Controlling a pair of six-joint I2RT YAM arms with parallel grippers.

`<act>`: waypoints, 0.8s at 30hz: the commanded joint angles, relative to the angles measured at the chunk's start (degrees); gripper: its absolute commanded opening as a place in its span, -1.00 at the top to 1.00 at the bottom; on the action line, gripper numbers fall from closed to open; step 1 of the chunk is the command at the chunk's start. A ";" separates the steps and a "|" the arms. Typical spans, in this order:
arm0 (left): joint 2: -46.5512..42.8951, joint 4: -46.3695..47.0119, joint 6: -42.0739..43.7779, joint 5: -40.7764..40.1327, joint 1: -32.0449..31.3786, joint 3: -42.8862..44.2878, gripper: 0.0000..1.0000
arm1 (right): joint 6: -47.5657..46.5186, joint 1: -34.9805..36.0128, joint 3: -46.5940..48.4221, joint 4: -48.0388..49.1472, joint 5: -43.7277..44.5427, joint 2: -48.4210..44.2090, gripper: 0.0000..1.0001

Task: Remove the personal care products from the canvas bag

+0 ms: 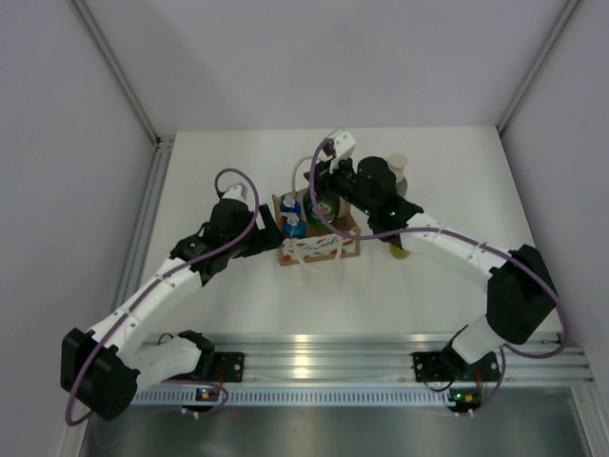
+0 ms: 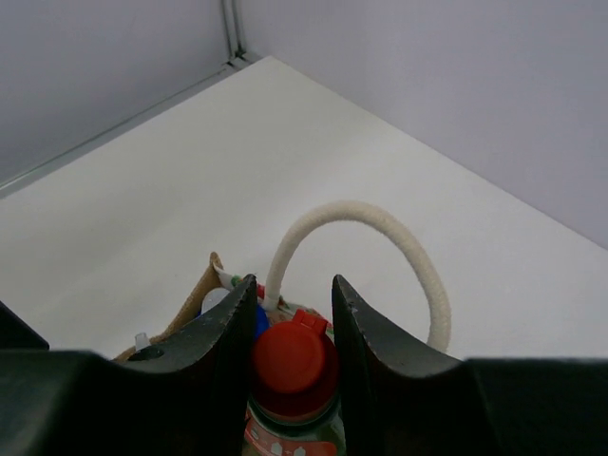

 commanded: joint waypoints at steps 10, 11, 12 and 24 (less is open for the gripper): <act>-1.47 1.45 0.07 0.06 -0.14 -0.66 -0.77 | -2.37 0.74 16.39 -8.22 7.87 -10.13 1.00; -1.64 1.54 -0.10 0.06 -0.23 -0.66 -0.77 | -2.37 0.39 16.91 -8.84 8.32 -10.48 1.00; -1.47 1.46 -0.19 0.14 -0.23 -0.57 -0.77 | -2.46 -0.14 17.79 -9.80 8.32 -11.18 1.00; -1.55 1.54 -0.11 0.41 -0.14 -0.48 -0.77 | -0.26 -14.45 17.37 -14.29 7.79 -17.59 1.00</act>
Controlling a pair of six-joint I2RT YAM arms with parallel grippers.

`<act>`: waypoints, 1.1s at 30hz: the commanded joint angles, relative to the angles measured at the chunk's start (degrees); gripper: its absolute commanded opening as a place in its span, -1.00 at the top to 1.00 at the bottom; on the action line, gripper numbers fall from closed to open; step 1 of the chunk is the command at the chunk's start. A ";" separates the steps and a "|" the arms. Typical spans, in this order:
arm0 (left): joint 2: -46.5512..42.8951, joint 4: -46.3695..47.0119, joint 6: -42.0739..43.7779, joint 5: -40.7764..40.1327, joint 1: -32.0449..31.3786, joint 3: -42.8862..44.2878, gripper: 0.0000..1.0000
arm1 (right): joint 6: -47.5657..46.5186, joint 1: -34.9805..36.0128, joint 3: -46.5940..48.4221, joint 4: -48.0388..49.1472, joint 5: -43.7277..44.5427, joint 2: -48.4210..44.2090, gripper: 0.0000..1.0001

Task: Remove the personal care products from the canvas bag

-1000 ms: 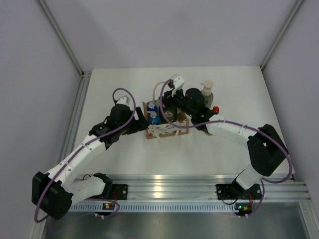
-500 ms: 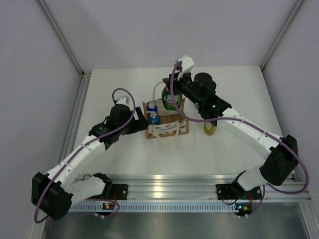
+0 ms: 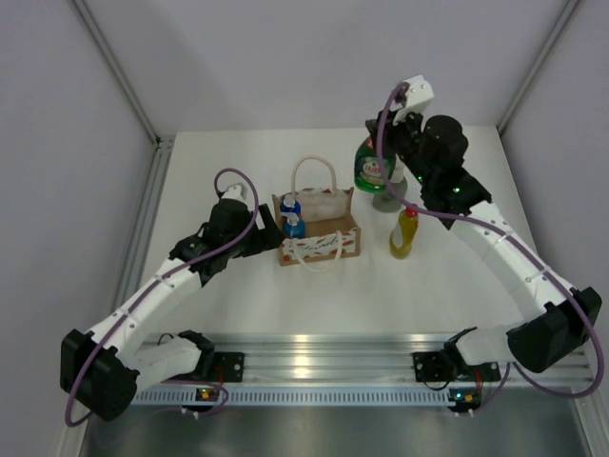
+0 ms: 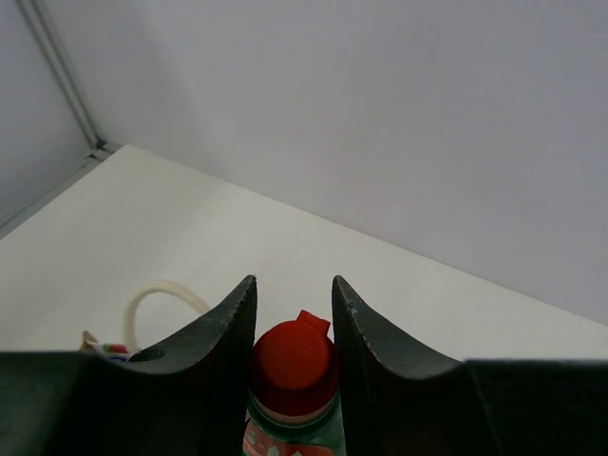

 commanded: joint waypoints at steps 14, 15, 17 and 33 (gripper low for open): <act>-1.14 1.46 -0.24 0.63 -0.23 -0.46 -0.77 | 0.94 -21.06 -12.66 10.61 11.89 -14.29 1.00; -1.14 1.54 -0.15 0.63 -0.23 -0.55 -0.77 | 0.85 -21.33 -14.51 12.10 13.55 -14.91 1.00; -0.87 1.45 -0.06 0.45 -0.14 -0.63 -0.77 | 1.29 -22.56 -19.52 15.18 14.35 -16.31 1.00; -1.40 1.54 0.64 0.36 -0.14 -0.46 -0.77 | 7.27 -28.71 -37.91 38.31 13.75 -11.67 1.00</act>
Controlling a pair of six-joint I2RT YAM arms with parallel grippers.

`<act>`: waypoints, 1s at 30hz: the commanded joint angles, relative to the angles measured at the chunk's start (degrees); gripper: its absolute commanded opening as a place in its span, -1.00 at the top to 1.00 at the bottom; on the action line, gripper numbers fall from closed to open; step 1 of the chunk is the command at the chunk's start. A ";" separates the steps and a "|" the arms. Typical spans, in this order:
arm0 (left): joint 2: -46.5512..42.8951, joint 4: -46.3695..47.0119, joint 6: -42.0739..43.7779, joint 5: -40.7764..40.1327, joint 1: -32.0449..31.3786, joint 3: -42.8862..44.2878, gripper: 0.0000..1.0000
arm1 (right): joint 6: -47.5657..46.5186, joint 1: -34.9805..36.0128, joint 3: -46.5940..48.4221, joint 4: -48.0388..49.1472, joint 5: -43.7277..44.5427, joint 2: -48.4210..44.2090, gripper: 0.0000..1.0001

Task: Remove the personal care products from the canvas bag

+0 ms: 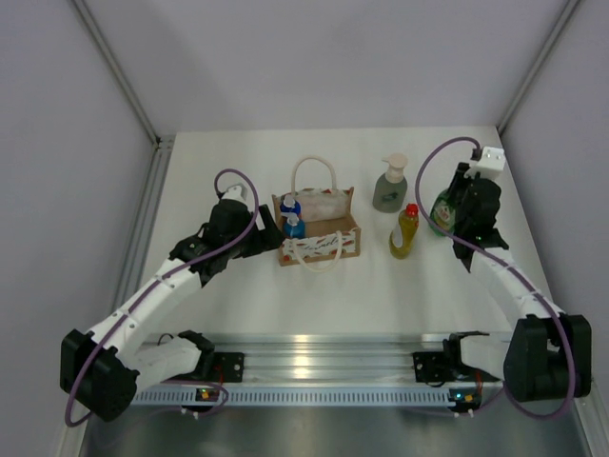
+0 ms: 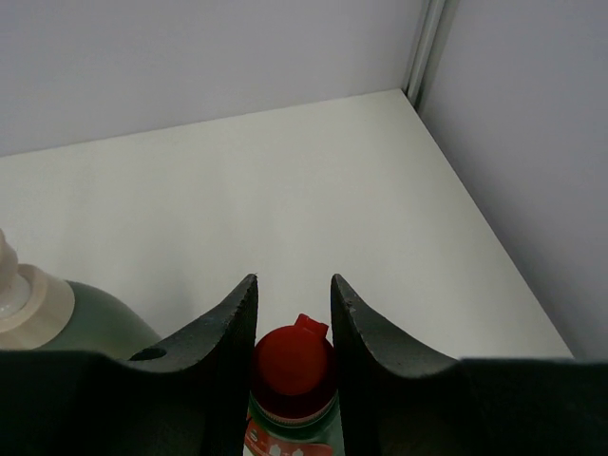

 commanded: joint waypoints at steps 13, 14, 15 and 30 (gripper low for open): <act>-1.91 1.46 0.44 -0.08 -0.23 -0.44 -0.78 | -0.29 -2.36 -0.79 18.45 -1.61 3.50 0.84; -1.99 1.54 0.44 -0.07 -0.23 -0.52 -0.78 | -0.46 -2.36 -1.05 18.45 -2.22 3.24 0.79; -1.91 1.46 0.36 -0.16 -0.23 -0.61 -0.78 | -0.46 -2.36 -1.23 18.54 -2.31 3.32 0.60; -3.13 0.22 1.85 -2.36 -0.23 1.84 -0.80 | 0.76 -2.36 -1.68 13.63 -4.94 -1.76 -0.18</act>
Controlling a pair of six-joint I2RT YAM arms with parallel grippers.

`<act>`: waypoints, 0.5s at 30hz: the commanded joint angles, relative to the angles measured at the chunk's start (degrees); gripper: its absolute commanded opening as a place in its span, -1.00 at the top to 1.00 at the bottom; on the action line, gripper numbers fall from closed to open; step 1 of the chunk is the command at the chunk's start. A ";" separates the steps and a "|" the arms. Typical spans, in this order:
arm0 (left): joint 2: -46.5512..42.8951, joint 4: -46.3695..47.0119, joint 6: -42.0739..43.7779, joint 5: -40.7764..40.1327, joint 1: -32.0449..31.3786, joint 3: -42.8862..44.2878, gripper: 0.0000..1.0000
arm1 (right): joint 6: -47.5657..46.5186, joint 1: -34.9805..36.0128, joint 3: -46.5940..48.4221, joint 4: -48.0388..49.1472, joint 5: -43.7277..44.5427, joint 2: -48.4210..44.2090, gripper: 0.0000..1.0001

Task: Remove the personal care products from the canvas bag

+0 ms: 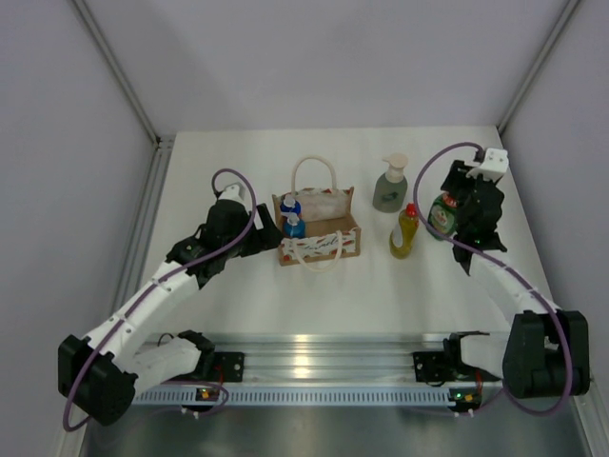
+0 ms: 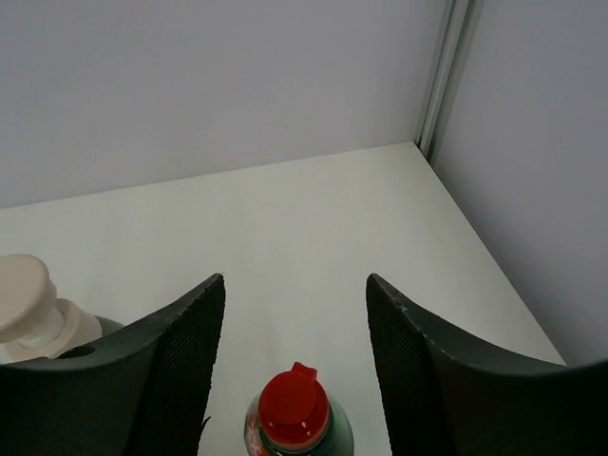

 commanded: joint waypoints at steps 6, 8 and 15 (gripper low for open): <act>-2.13 0.07 1.63 -2.01 -0.23 2.35 -0.82 | 2.39 -0.85 12.13 -17.11 -13.20 -8.09 -0.22; -2.48 -0.11 1.63 -2.71 -0.23 2.44 -0.82 | 3.62 -0.33 14.61 -21.37 -20.14 -8.88 -0.22; -3.63 -0.98 2.07 -5.52 -0.14 2.79 -0.83 | 8.37 10.99 23.04 -34.21 -28.08 -7.57 -0.18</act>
